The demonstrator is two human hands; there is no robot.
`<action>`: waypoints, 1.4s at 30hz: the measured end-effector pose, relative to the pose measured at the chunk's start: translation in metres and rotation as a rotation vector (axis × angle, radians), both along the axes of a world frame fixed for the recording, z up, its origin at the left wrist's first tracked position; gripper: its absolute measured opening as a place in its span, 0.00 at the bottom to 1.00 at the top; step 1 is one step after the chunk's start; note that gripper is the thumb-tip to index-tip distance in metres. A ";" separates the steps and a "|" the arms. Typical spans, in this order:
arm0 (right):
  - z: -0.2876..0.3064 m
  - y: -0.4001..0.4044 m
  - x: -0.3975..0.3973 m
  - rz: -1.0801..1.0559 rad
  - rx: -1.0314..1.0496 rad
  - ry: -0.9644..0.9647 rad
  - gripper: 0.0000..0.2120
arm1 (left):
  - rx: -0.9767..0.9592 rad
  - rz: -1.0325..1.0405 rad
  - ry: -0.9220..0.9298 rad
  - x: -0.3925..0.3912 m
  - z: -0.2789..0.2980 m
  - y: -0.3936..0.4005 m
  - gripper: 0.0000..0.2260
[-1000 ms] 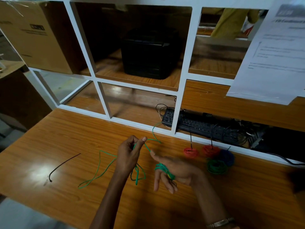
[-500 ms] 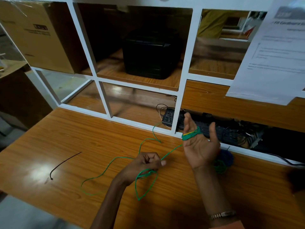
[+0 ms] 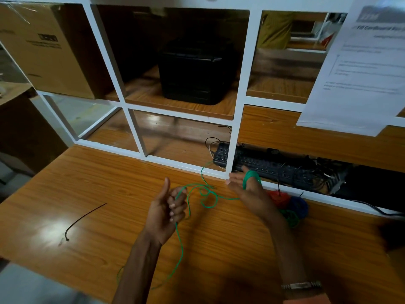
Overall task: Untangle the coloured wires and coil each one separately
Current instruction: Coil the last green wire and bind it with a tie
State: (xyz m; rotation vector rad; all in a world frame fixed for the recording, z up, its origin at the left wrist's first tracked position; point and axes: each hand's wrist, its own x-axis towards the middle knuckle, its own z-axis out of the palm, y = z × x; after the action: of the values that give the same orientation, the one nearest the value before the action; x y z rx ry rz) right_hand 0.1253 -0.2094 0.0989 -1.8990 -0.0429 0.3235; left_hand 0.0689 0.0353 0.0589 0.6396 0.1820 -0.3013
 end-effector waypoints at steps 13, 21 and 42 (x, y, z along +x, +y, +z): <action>-0.046 -0.003 -0.015 0.330 -0.413 0.288 0.22 | 0.472 0.459 0.000 0.014 -0.013 0.043 0.12; -0.034 0.015 -0.018 0.224 -0.454 0.068 0.26 | 1.111 0.202 0.060 0.007 -0.007 -0.004 0.42; -0.034 0.023 -0.018 0.263 -0.314 -0.131 0.18 | 1.741 0.247 -0.640 0.017 -0.029 -0.032 0.12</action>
State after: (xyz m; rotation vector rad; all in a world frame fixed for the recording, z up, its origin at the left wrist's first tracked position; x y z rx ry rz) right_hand 0.1068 -0.1863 0.0646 -2.2289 -0.3502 0.4006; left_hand 0.0858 0.0029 0.0297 2.3618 -0.1570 0.4249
